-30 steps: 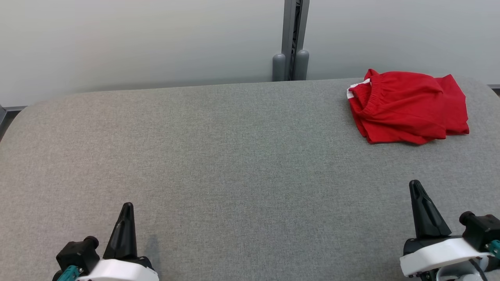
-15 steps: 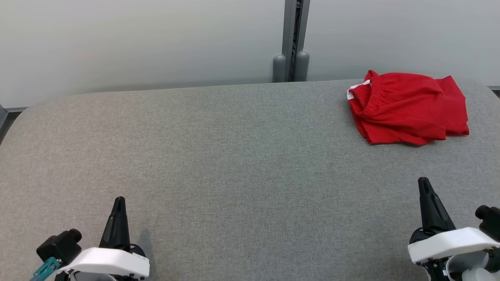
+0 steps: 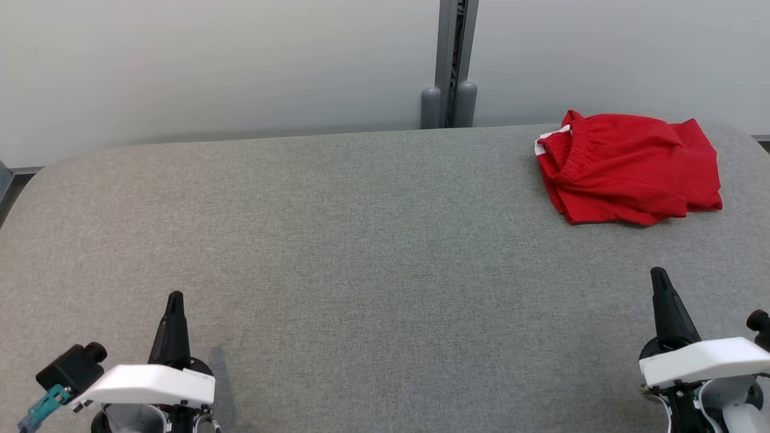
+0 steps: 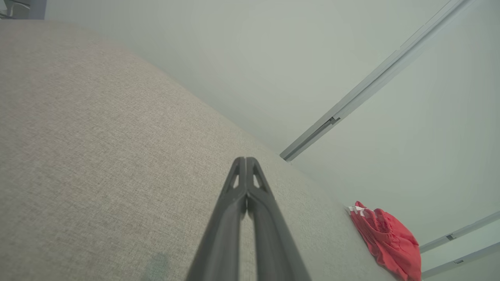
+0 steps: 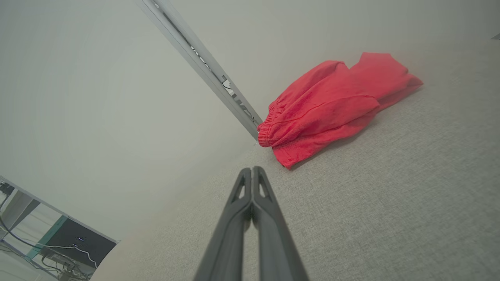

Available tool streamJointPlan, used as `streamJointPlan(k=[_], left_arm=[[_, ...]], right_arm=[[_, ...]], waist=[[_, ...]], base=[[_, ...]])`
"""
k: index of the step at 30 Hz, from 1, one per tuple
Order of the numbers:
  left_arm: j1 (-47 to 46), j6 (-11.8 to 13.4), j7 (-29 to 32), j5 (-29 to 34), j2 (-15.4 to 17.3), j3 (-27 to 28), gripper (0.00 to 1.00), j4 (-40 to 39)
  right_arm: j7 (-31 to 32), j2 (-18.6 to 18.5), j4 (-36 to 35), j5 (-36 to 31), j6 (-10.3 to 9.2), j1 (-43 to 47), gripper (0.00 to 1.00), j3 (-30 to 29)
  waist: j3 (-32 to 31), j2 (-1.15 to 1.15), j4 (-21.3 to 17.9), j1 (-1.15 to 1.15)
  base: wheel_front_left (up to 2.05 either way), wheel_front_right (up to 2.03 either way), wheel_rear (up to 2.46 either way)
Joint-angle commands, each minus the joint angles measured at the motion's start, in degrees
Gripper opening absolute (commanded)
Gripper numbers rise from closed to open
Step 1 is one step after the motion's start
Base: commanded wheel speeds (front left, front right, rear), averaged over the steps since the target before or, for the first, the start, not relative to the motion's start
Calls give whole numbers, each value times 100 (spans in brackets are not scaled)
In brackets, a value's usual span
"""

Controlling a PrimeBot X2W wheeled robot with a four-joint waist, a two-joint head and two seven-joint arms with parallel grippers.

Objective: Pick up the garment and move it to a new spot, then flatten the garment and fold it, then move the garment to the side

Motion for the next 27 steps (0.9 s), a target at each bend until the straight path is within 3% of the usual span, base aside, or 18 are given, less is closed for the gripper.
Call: streamJointPlan(k=[1, 27], left_arm=[[-221, -53, 51, -218, 30, 51, 0, -51], [-591, -167, 529, -1819, 44, 241, 0, 172]], right_arm=[[61, -14, -45, 229, 0, -188, 0, -47], [516, 63, 237, 1850, 3, -485, 0, -261]], waist=[[-3, 0, 1, 0], [-51, 0, 18, 0]], base=[[0, 0, 0], [0, 0, 0]])
